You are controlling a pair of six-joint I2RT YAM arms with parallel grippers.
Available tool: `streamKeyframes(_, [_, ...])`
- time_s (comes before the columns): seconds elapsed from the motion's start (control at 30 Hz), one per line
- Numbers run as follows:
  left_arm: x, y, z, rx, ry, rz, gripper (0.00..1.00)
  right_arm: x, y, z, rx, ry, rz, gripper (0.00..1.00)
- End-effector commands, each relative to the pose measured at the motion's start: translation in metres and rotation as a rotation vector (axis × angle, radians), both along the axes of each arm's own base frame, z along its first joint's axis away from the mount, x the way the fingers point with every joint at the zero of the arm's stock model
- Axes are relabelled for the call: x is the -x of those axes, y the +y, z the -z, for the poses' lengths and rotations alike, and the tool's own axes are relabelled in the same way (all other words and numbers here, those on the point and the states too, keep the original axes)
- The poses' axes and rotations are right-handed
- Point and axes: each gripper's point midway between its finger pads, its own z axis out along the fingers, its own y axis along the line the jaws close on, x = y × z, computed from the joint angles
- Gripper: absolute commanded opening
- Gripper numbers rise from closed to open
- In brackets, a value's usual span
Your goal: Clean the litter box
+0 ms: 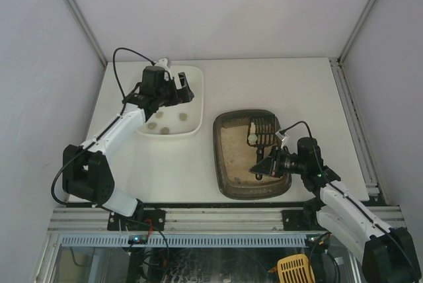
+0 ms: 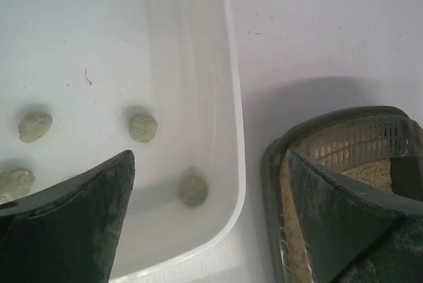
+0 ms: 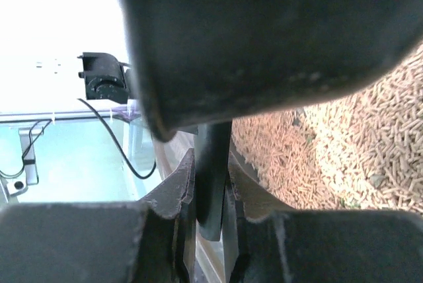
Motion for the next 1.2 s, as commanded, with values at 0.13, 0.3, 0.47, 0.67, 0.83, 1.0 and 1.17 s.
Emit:
streamKeyframes(0.13, [-0.006,0.007,-0.036,0.004,-0.101,-0.023,1.0,0.007,-0.002,-0.017,-0.09,-0.01,-0.052,0.0])
streamKeyframes(0.3, [-0.007,0.007,-0.035,0.009,-0.098,-0.025,1.0,0.016,0.004,-0.023,-0.038,-0.04,-0.1,0.0])
streamKeyframes(0.47, [-0.009,0.006,-0.034,0.008,-0.095,-0.029,1.0,0.003,-0.01,-0.026,-0.027,-0.069,-0.022,0.0])
streamKeyframes(0.67, [-0.01,0.009,-0.034,-0.001,-0.1,-0.038,1.0,-0.002,-0.01,-0.026,-0.036,-0.059,-0.008,0.0])
streamKeyframes(0.83, [-0.013,0.021,-0.037,-0.044,-0.116,-0.087,1.0,0.006,-0.001,-0.03,-0.053,-0.039,-0.056,0.0])
streamKeyframes(1.0, [-0.014,0.017,-0.046,-0.108,-0.094,0.028,1.0,0.012,0.003,-0.027,-0.009,-0.056,-0.088,0.0])
streamKeyframes(1.17, [0.008,-0.009,-0.068,0.041,-0.027,0.237,1.0,-0.006,-0.008,-0.029,-0.021,-0.074,0.009,0.0])
